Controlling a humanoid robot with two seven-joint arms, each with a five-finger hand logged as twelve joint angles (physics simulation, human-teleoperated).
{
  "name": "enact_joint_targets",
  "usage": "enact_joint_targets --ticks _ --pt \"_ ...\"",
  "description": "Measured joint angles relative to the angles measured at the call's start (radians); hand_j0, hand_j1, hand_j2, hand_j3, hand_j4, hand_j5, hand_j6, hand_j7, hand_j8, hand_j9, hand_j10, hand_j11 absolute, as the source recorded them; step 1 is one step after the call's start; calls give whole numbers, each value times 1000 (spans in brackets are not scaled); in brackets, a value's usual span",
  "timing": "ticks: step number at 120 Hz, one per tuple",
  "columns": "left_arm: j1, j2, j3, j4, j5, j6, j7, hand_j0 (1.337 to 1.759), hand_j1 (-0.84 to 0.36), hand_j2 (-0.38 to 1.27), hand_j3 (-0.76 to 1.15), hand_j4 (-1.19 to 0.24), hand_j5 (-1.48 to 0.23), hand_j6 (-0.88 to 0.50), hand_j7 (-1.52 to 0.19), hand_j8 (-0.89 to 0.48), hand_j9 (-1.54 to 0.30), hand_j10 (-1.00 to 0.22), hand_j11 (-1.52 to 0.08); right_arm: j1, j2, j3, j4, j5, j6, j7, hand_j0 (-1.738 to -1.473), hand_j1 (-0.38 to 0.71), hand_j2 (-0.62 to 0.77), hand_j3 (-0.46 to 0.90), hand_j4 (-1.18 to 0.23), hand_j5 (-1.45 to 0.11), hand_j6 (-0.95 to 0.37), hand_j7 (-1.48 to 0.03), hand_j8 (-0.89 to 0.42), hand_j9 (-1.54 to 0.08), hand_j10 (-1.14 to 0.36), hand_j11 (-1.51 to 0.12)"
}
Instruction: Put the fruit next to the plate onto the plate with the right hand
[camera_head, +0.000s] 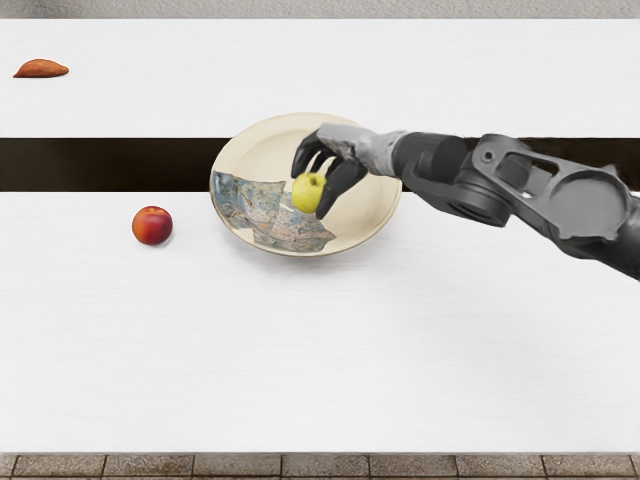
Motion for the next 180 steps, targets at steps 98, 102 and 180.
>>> enact_joint_targets --ticks 98,102,180 --pt "0 0 0 0 0 0 0 1658 55 49 0 -245 -318 -245 -318 -245 -318 -245 -318 -17 -189 38 84 327 123 25 -1658 -236 5 0 -99 -131 -92 -129 -91 -131 -98 -131" --pt "0 0 0 0 0 0 0 1658 55 49 0 -245 -318 -245 -318 -245 -318 -245 -318 -22 -222 52 91 379 185 26 -1658 -247 3 0 -90 -119 -84 -117 -83 -119 -89 -119" --pt "0 0 0 0 0 0 0 1658 55 49 0 -245 -318 -245 -318 -245 -318 -245 -318 -231 -649 123 26 964 464 21 -1658 -303 -6 0 -38 -51 -37 -51 -38 -51 -38 -51"
